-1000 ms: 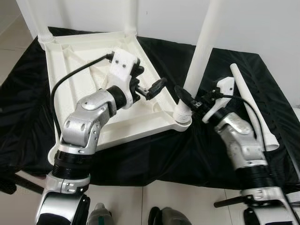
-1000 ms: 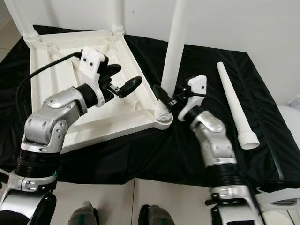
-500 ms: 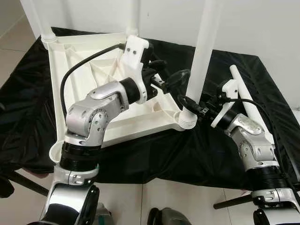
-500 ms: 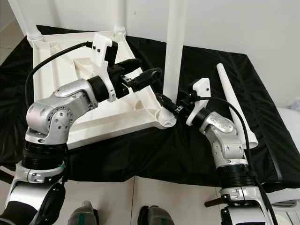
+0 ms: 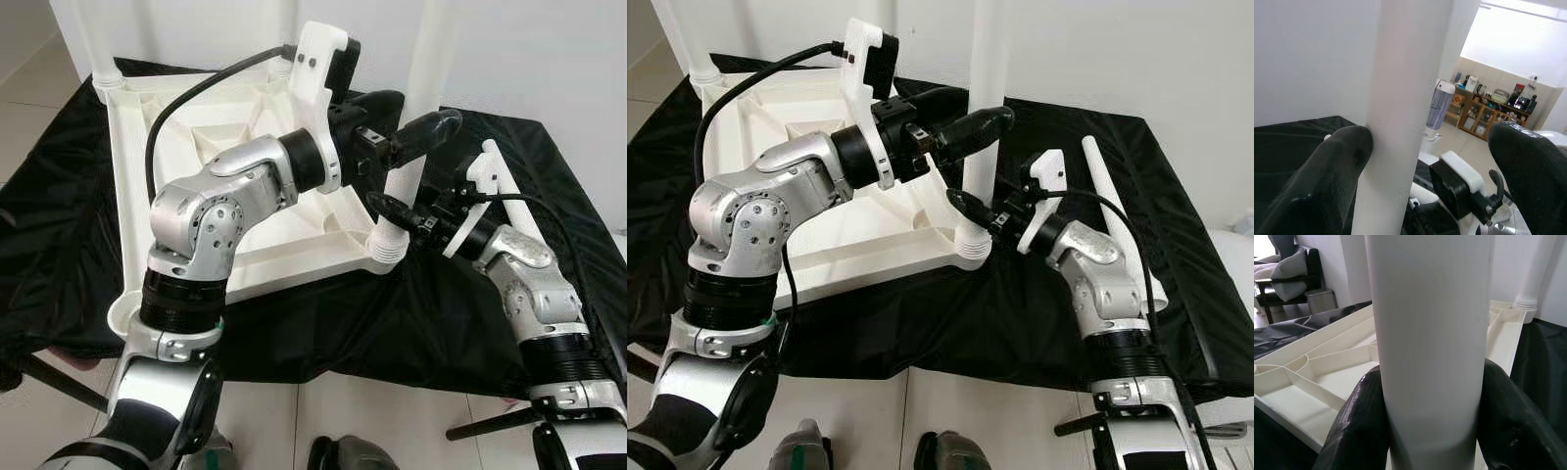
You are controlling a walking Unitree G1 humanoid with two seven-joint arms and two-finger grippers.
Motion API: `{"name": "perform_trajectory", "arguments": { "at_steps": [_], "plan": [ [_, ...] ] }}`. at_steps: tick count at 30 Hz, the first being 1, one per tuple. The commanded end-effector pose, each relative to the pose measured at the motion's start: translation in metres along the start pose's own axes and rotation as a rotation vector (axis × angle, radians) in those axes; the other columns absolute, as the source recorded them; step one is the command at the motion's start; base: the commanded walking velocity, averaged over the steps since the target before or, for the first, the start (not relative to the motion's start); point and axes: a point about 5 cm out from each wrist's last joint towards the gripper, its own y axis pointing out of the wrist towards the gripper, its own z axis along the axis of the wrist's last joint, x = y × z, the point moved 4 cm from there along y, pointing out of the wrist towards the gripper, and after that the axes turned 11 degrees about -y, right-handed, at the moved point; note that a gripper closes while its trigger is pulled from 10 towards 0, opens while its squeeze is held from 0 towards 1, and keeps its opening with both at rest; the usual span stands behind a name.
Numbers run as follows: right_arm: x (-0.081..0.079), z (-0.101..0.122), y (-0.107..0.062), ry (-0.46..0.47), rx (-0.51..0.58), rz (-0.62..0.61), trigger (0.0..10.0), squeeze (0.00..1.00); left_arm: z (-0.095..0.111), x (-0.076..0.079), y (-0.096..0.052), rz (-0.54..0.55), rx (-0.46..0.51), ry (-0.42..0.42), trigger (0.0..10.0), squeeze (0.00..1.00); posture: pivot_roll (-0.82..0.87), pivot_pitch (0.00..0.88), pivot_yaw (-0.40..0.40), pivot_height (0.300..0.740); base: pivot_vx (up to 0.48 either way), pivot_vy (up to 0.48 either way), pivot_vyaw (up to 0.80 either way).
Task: Building children table
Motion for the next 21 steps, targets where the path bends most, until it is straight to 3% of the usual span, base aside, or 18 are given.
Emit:
{"name": "perform_trajectory", "arguments": {
  "at_steps": [1,5,21],
  "plan": [
    [-0.004,0.007,0.004,-0.016,0.014,0.050,10.0,0.00,-0.002,0.024,0.011,-0.178,-0.038,0.015,10.0,0.00,0.09,0.000,-0.099,0.740,0.000,0.000,0.00],
    [-0.007,0.008,0.007,-0.022,0.016,0.077,10.0,0.00,-0.001,0.027,0.023,-0.175,-0.038,0.033,10.0,0.00,0.09,0.000,-0.101,0.740,0.000,0.000,0.00],
    [-0.010,0.006,0.009,-0.034,-0.007,0.108,10.0,0.00,0.002,0.020,0.037,-0.107,-0.059,0.061,10.0,0.00,0.09,0.008,-0.102,0.740,0.000,0.000,0.00]
  ]
}}
